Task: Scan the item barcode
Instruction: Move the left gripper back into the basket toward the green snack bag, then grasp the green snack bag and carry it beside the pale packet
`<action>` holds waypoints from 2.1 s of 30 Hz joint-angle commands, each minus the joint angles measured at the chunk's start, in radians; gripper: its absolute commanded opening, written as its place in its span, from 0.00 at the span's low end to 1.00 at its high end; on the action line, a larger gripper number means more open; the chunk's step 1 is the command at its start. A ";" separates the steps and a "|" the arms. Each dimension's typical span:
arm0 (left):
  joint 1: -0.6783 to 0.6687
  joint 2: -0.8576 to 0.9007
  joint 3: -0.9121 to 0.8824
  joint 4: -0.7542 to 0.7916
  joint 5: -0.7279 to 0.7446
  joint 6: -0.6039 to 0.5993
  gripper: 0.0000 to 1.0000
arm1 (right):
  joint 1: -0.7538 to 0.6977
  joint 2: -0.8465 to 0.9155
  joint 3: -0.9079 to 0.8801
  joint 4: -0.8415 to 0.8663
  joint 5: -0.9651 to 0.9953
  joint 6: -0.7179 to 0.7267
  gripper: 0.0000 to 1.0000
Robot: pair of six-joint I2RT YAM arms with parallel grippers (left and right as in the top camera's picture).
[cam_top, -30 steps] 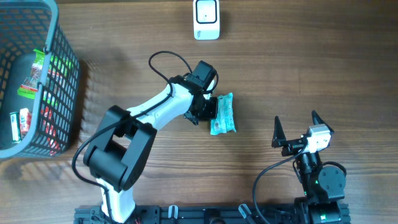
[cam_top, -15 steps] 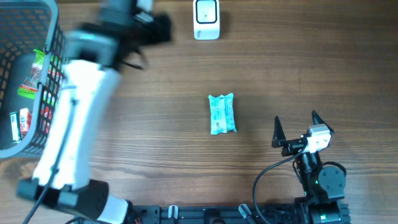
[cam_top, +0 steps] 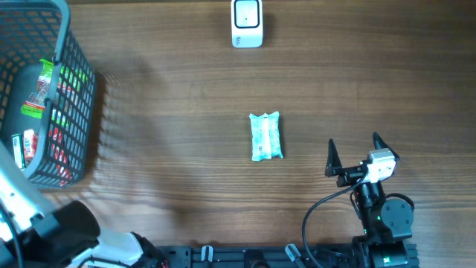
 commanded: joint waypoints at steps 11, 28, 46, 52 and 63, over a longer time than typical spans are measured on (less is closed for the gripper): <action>0.094 0.395 0.008 -0.058 0.294 0.345 1.00 | -0.005 -0.001 -0.001 0.005 0.006 -0.002 1.00; 0.095 0.701 0.006 -0.057 0.328 0.476 1.00 | -0.005 -0.001 -0.001 0.005 0.006 -0.002 1.00; 0.095 0.680 -0.028 -0.093 0.537 0.472 0.11 | -0.005 -0.001 -0.001 0.005 0.006 -0.002 1.00; 0.095 0.534 0.009 -0.081 0.537 0.389 0.04 | -0.005 -0.001 -0.001 0.005 0.006 -0.002 1.00; 0.097 0.103 0.010 0.040 0.492 0.195 0.04 | -0.005 -0.001 -0.001 0.005 0.006 -0.002 1.00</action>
